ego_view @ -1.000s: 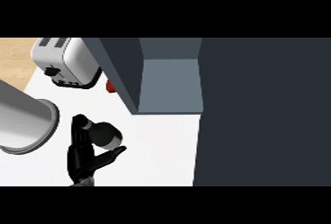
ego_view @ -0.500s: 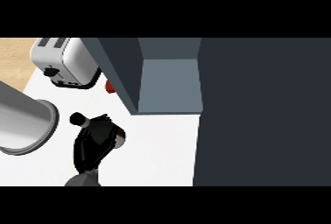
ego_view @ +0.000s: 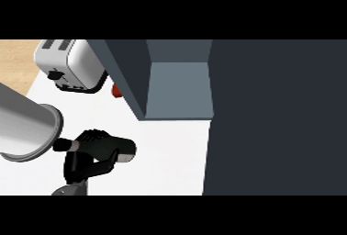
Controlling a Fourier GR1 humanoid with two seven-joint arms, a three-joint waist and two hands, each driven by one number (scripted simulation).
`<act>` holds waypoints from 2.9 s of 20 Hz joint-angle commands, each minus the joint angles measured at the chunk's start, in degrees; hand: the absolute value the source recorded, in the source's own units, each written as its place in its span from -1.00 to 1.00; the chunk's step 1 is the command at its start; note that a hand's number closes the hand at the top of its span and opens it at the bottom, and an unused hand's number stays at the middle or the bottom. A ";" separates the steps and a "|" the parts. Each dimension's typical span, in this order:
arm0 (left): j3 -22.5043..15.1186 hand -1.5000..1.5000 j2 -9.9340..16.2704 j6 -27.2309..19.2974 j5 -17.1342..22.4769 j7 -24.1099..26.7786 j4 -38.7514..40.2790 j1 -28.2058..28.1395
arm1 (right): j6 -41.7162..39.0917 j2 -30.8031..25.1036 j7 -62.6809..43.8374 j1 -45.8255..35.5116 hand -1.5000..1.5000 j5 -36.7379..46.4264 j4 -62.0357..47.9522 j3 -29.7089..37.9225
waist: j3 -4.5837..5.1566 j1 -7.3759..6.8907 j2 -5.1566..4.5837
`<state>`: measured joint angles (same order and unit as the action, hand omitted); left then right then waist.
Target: Pick up the wine, place it into the cabinet and close the cabinet
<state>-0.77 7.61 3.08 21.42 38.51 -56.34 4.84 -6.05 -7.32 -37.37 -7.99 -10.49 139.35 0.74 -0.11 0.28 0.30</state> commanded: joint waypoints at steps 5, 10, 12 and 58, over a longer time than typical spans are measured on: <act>-1.69 1.00 6.43 5.28 -2.55 -0.30 -9.19 -8.85 | -2.20 -0.60 -0.49 3.72 -1.00 -8.32 5.72 4.00 | 0.05 -0.36 -0.11; -0.44 1.00 5.67 -0.56 -6.42 3.23 -10.81 -6.02 | 0.63 1.99 -3.89 3.69 -1.00 -1.35 8.37 -3.34 | 0.12 -0.20 -0.13; -1.33 1.00 4.48 -1.26 -6.40 2.86 -15.85 -7.87 | -3.23 1.42 1.90 7.93 -1.00 -6.04 6.92 0.67 | 0.05 -0.12 -0.11; -28.48 1.00 -7.60 -41.24 -14.49 -46.56 -39.53 25.34 | -2.09 1.84 -2.46 3.51 -1.00 -6.74 7.44 1.74 | 0.10 0.51 -0.22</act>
<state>-28.65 0.06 -35.56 5.75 -7.10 -98.45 26.30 -9.45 -5.42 -35.58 -5.22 -11.93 138.79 1.79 -0.02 0.80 0.09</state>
